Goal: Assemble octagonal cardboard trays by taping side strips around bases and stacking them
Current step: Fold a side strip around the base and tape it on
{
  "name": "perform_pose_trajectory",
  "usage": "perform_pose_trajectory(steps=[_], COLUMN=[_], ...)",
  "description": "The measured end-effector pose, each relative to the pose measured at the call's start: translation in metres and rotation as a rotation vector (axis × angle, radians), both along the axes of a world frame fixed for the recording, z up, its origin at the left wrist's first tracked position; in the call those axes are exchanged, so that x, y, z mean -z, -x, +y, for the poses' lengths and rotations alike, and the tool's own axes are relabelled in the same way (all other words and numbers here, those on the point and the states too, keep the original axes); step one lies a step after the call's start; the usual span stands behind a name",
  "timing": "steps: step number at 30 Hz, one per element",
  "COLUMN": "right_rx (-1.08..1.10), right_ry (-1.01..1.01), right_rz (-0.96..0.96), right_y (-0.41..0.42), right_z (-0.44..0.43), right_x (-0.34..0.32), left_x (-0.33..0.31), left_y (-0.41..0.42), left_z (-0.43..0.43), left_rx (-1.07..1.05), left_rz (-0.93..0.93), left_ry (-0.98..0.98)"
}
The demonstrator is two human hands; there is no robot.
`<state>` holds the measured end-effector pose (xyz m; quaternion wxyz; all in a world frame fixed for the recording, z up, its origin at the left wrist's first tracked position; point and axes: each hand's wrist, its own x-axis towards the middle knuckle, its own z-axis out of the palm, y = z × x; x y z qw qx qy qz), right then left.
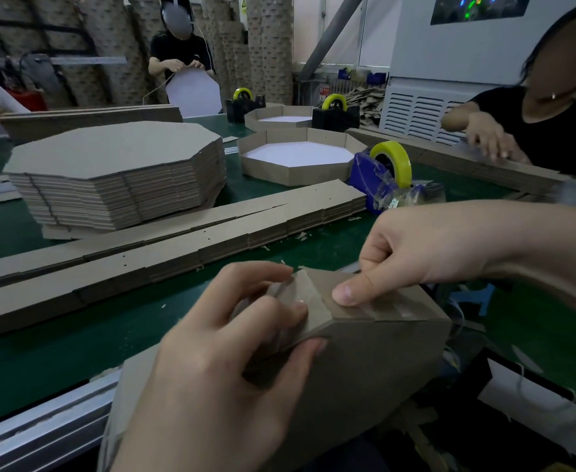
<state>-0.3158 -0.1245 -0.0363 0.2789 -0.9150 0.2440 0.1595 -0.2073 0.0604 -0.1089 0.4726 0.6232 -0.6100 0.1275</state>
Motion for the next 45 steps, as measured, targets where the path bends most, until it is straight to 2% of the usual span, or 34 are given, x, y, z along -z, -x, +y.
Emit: perform_pose_trajectory(steps=[2, 5, 8, 12, 14, 16, 18, 20, 22, 25, 38, 42, 45], right_rx=[0.015, -0.011, -0.019, 0.000, 0.167, 0.446, 0.741, 0.910, 0.950, 0.983, 1.148, 1.224, 1.171], right_ry=[0.049, 0.042, -0.041, -0.092, -0.159, -0.164, 0.015, 0.218, 0.254, 0.156, -0.341, -0.427, -0.497], right_rz=[0.018, -0.065, -0.221, -0.236, -0.347, -0.595, -0.802, -0.820, -0.701, -0.569, -0.742, -0.901, -1.124], right_y=[0.003, 0.008, 0.010, 0.009, 0.013, 0.017, 0.022, 0.027, 0.030, 0.027, 0.026, 0.023, 0.031], right_z=[-0.004, -0.011, -0.014, -0.021, -0.042, -0.078, -0.122, -0.164, -0.193, -0.211, -0.219, -0.215, -0.207], right_x=[0.004, 0.004, 0.006, 0.019, 0.021, 0.023, 0.028, 0.036, 0.048, 0.064, 0.057, 0.057, 0.069], left_x=[0.002, 0.004, 0.003, 0.005, 0.005, 0.004, 0.002, 0.001, 0.000, 0.001, 0.002, 0.001, 0.002], left_y=[-0.003, -0.004, -0.002, -0.005, -0.004, -0.002, 0.000, 0.001, 0.001, 0.001, -0.001, -0.002, -0.004], left_z=[0.001, -0.001, -0.003, -0.005, -0.006, -0.006, -0.005, -0.006, -0.008, -0.011, -0.017, -0.019, -0.018], left_rx=[-0.030, -0.050, -0.022, -0.001, -0.019, -0.046, -0.074, -0.088, -0.093, -0.103, -0.106, -0.101, -0.097], left_rz=[-0.032, -0.047, -0.027, -0.104, -0.121, -0.129, -0.138, -0.145, -0.136, -0.127, -0.158, -0.159, -0.143], left_ry=[-0.047, -0.063, -0.089, -0.145, -0.145, -0.150, -0.158, -0.164, -0.162, -0.182, -0.190, -0.185, -0.168])
